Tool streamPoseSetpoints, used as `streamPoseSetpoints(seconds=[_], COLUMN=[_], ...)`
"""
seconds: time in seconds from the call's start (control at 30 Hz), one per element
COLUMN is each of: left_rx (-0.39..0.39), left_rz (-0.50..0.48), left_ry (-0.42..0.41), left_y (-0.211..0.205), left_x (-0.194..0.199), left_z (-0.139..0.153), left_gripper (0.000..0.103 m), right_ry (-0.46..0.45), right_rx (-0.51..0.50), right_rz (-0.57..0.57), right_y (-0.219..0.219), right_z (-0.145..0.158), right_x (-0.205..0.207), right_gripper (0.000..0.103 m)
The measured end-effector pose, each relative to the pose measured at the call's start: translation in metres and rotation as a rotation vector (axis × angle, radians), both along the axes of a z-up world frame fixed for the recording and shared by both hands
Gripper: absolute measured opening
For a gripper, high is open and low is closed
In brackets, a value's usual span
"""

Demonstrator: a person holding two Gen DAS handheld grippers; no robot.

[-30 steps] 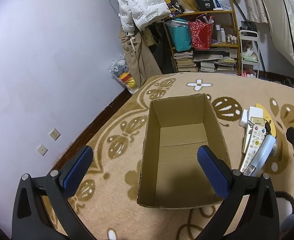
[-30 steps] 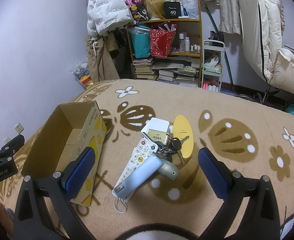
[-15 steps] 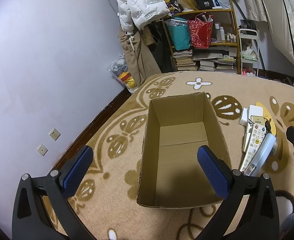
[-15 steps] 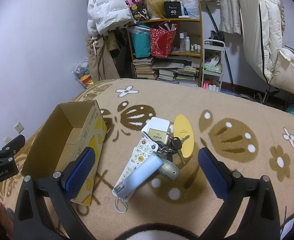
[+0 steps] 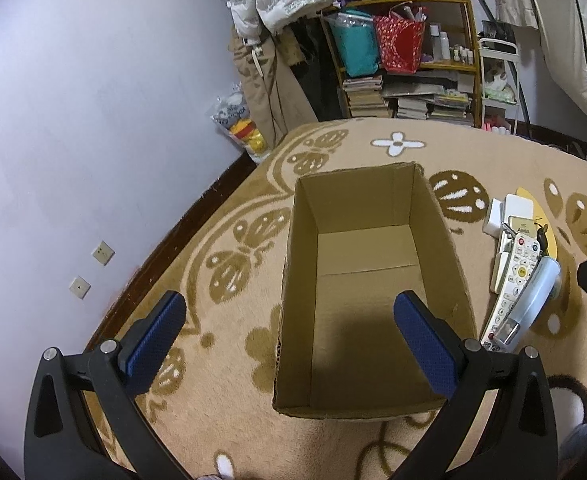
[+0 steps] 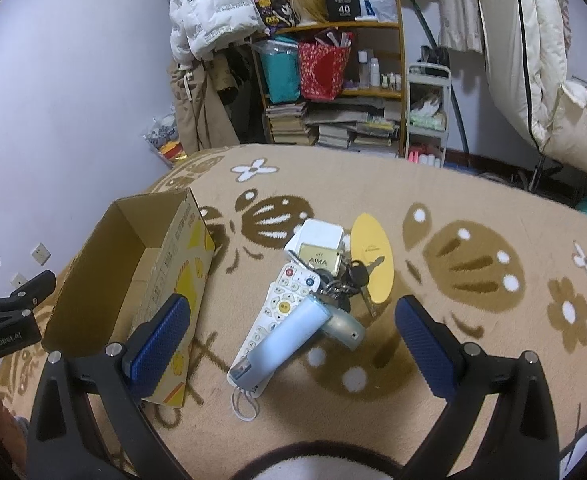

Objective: Organize rigid objects
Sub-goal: 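Move left tool to the box wall while right tool approaches the item pile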

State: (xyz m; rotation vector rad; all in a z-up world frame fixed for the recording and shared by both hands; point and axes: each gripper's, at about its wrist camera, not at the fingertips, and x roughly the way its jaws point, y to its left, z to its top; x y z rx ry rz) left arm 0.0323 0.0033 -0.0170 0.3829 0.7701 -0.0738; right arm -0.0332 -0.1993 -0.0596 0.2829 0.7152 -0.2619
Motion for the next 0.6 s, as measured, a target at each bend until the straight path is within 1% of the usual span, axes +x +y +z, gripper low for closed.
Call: streamPoseSetpoints(seconds=[0.07,0.1,0.13,0.2,0.3,0.43,0.6], left_rx=[-0.003,-0.004,-0.005,-0.007,0.013,0.013,0.030], left_rz=[0.010,0.019,0.021,0.028,0.045,0.075,0.119], left_ry=[0.013,0.021,0.025,0.036,0.056,0.098,0.156], left_y=[0.002,0.003,0.004,0.006,0.011,0.020,0.029], left_x=[0.006,0.011,0.014,0.021,0.032,0.045,0.061], left_z=[-0.003,-0.004,-0.005,-0.007,-0.010,-0.017,-0.033], left_gripper=[0.103,0.103,0.103,0.103,0.103,0.103,0.103], right_ry=[0.028,0.028,0.046,0.057,0.081,0.111,0.144], right_rx=[0.020,0.020,0.037,0.046,0.050,0.053,0.055], right_rz=[-0.004,-0.003,-0.006,-0.005,-0.006,-0.003,-0.001], right_y=[-0.003,-0.005,-0.008,-0.008,-0.008,-0.007,-0.005], right_z=[-0.014,-0.008,-0.005,-0.006,-0.011,-0.018,-0.028], right_x=[0.006,0.006,0.008,0.011,0.019,0.029,0.039], right_gripper=[0.103,0.103,0.103,0.103,0.103,0.103,0.103])
